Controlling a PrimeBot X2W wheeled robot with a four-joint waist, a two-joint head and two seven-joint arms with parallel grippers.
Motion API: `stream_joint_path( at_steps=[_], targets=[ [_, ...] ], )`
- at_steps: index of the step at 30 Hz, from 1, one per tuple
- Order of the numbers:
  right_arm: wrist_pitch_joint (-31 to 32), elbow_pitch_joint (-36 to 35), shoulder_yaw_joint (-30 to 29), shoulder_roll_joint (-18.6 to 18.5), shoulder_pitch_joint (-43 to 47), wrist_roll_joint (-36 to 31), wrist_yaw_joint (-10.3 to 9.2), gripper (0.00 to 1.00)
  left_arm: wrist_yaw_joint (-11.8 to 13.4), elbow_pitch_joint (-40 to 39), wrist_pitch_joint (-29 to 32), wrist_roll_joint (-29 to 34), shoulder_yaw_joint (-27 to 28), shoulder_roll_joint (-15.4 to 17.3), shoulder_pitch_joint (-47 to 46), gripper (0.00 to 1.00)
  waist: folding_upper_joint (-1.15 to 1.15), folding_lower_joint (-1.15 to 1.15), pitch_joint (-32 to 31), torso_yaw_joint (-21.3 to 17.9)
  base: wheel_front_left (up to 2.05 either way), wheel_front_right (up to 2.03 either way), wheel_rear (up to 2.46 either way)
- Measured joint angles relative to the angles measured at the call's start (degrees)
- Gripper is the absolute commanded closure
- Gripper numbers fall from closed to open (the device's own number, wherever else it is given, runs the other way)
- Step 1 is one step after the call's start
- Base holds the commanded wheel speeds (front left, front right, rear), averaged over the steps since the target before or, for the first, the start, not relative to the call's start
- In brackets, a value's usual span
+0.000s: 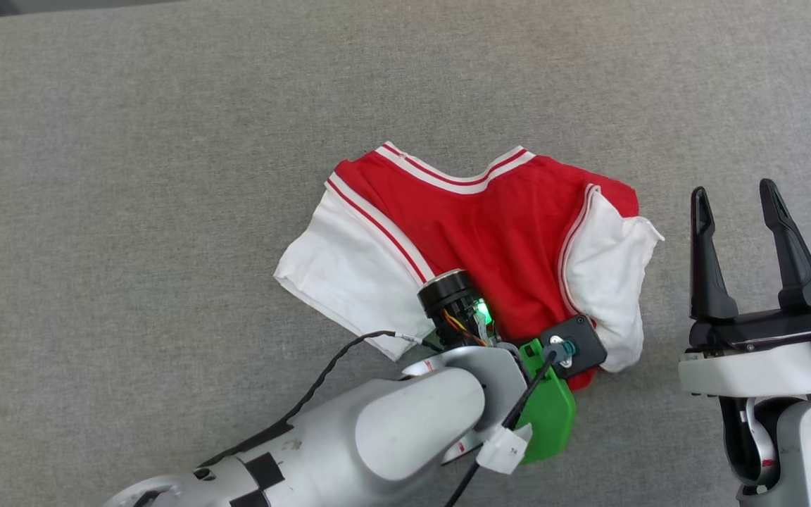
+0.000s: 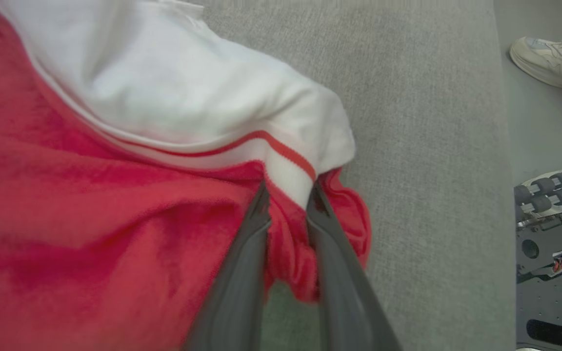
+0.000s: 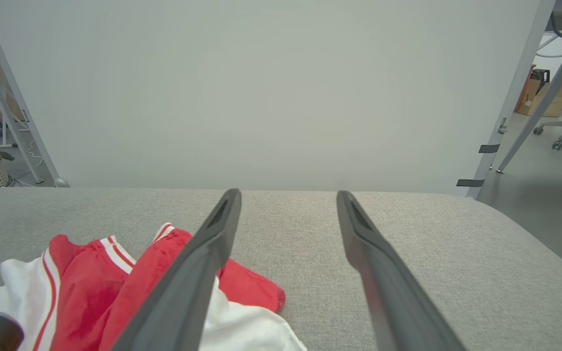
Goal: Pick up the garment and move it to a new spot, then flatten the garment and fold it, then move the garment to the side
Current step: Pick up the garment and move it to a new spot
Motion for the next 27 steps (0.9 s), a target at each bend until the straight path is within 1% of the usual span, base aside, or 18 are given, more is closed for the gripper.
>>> stream_joint_path(
  at_steps=[1,7,10,12,16,19,23,25,27],
  targets=[
    [0.0,0.22,-0.1,0.0,0.0,-0.02,0.0,0.0,0.0,0.19,-1.26,-0.01,-0.05,0.0,-0.11,0.01,0.0,0.0,-0.24,0.25,0.0,0.0,0.0],
    [0.0,1.36,-0.4,-0.01,0.34,-0.49,0.0,0.0,-0.01,0.73,-11.69,-2.15,-0.12,-0.05,-2.87,0.0,0.0,0.0,-2.72,1.75,0.0,0.0,0.0],
    [0.0,1.77,-0.66,0.0,1.46,-0.66,0.0,0.0,0.05,0.68,-16.84,-3.33,1.31,-0.14,-4.64,0.0,0.0,0.0,-4.32,2.63,0.0,0.0,0.0],
    [0.0,2.02,-0.94,0.0,2.19,-0.79,0.0,0.0,0.81,0.49,-18.95,-4.01,2.22,-0.16,-5.25,0.0,0.0,0.0,-5.31,3.3,0.0,0.0,0.0],
    [0.0,2.53,-1.18,0.0,3.57,-1.08,0.0,0.0,3.74,0.44,-21.36,-4.52,4.91,-0.21,-5.37,0.0,0.0,0.0,-7.22,5.01,0.0,0.0,0.0],
    [0.0,2.77,-1.23,0.0,4.16,-1.13,0.0,0.0,6.34,-0.04,-22.18,-4.54,8.35,0.52,-5.27,0.0,0.0,0.0,-8.47,6.28,0.0,0.0,0.0],
    [0.0,3.09,-1.57,0.0,4.67,-1.14,0.0,0.0,10.93,-3.36,-22.6,-3.5,14.91,4.0,-3.0,0.0,0.0,0.0,-9.77,7.85,0.0,0.0,0.0],
    [0.0,3.27,-1.69,0.0,4.71,-1.16,0.0,0.0,13.28,-6.35,-22.61,-1.52,19.19,6.43,-0.52,0.0,0.0,0.0,-10.28,8.55,0.0,0.0,0.0],
    [0.0,3.45,-1.78,0.01,4.88,-1.22,0.0,0.0,14.94,-8.76,-22.61,-0.01,22.69,8.39,2.41,0.0,0.0,0.0,-10.69,9.06,0.0,0.0,0.0]
  ],
)
